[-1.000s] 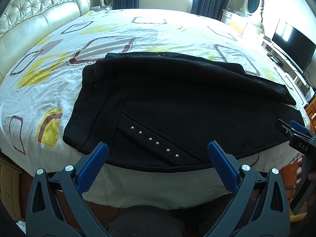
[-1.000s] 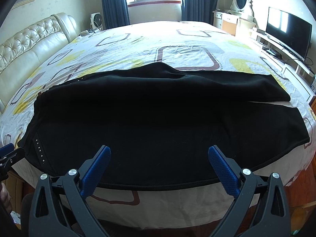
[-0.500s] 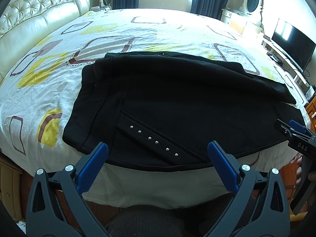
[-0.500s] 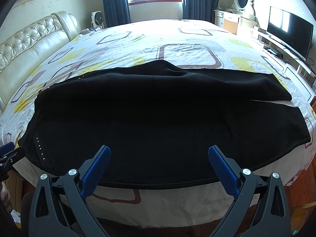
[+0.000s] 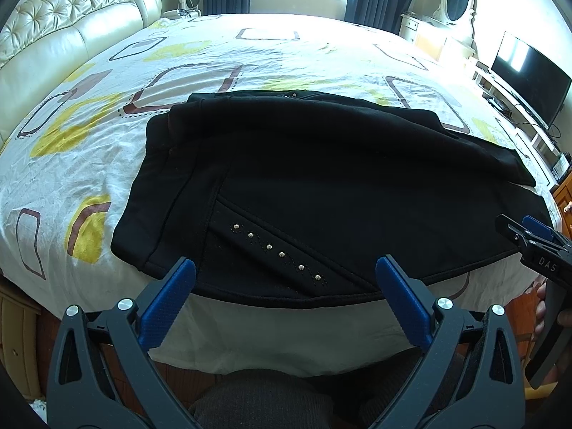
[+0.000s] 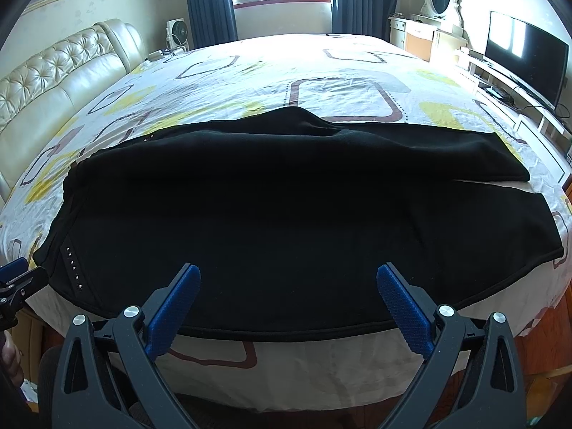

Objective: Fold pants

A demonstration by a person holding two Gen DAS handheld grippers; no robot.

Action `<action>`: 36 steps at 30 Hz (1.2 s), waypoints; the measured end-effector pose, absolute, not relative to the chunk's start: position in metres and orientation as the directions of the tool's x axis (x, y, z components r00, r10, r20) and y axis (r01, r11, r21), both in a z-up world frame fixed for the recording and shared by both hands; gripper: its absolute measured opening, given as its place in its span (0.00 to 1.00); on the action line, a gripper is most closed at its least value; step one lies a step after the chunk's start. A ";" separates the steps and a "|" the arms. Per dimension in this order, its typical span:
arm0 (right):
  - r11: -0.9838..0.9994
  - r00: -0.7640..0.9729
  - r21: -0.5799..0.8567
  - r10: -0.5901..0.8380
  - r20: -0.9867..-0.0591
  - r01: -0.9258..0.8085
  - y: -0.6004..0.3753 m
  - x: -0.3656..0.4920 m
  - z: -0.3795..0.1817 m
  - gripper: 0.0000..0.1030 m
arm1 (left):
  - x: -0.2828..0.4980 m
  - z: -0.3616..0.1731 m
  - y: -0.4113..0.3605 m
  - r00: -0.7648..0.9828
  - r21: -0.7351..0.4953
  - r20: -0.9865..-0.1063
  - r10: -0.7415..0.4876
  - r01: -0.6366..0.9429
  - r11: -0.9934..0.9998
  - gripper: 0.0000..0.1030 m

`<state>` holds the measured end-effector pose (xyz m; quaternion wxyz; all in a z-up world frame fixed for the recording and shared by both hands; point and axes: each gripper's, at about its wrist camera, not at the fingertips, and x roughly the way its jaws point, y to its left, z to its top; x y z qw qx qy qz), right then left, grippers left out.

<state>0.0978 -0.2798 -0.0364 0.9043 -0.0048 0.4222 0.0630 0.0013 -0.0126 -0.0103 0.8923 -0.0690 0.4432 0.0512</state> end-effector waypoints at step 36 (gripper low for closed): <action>0.991 0.627 0.045 0.115 -0.770 -0.127 -0.277 0.099 -0.039 0.96 | 0.000 -0.012 -0.015 0.596 -0.075 -0.802 0.029 -0.148 0.986 0.98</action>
